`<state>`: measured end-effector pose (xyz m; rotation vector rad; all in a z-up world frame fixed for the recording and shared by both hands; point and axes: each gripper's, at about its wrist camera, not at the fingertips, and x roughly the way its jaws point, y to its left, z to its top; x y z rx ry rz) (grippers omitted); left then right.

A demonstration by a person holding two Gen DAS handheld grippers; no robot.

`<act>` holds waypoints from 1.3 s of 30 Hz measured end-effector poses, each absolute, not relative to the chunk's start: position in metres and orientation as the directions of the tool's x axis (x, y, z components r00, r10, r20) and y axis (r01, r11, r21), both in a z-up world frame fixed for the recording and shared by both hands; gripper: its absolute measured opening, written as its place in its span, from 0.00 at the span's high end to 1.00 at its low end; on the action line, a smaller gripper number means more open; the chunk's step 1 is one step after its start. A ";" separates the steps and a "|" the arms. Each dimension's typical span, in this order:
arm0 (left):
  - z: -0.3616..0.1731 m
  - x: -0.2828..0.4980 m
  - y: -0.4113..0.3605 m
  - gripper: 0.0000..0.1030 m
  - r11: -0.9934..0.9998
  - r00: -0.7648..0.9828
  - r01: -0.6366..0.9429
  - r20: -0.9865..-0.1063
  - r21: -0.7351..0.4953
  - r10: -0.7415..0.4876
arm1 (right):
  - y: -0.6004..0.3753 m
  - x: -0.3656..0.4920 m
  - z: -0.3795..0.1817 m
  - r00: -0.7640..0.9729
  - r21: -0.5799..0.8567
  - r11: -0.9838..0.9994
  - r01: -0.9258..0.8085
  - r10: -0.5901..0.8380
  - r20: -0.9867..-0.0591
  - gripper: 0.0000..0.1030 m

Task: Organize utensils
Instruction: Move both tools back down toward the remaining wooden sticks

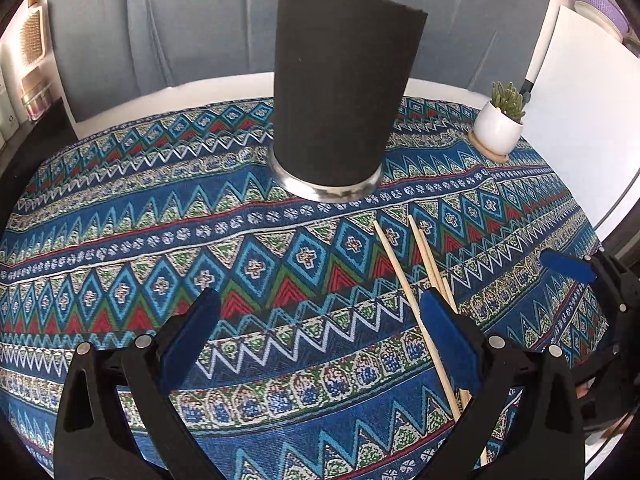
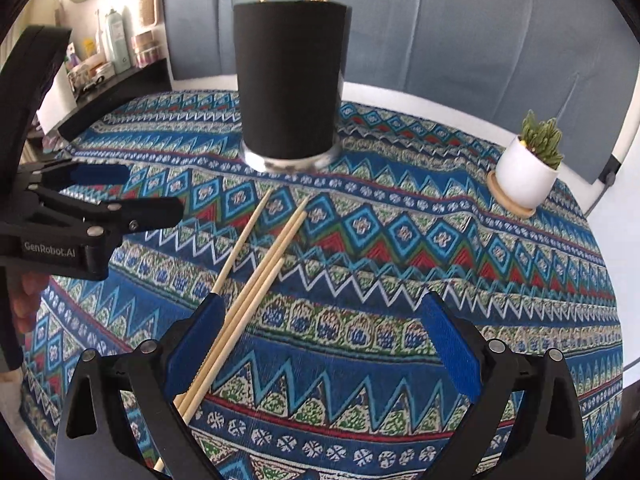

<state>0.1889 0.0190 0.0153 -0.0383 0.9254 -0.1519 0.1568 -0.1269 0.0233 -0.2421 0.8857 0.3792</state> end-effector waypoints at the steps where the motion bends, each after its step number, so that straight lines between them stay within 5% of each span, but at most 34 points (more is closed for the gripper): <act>1: 0.013 0.191 0.017 0.06 0.987 0.582 0.118 -0.798 -0.109 -0.158 | -0.125 0.154 0.017 0.564 -0.057 0.902 -0.428 0.218 -0.796 0.09; 13: -0.010 0.203 -0.003 0.06 0.980 0.542 0.167 -0.820 -0.111 -0.185 | -0.121 0.140 -0.005 0.548 -0.006 0.905 -0.426 0.253 -0.797 0.08; 21: -0.021 0.197 -0.022 0.06 0.973 0.580 0.228 -0.808 0.033 -0.109 | -0.123 0.136 -0.003 0.579 -0.091 0.910 -0.405 0.178 -0.796 0.08; 30: -0.022 0.197 -0.020 0.06 0.972 0.572 0.234 -0.811 0.016 -0.124 | -0.145 0.132 0.009 0.620 -0.075 0.924 -0.375 0.190 -0.761 0.08; 39: -0.022 0.197 -0.021 0.05 0.972 0.571 0.234 -0.811 0.014 -0.126 | -0.166 0.155 -0.007 0.531 0.032 0.944 -0.329 0.213 -0.820 0.07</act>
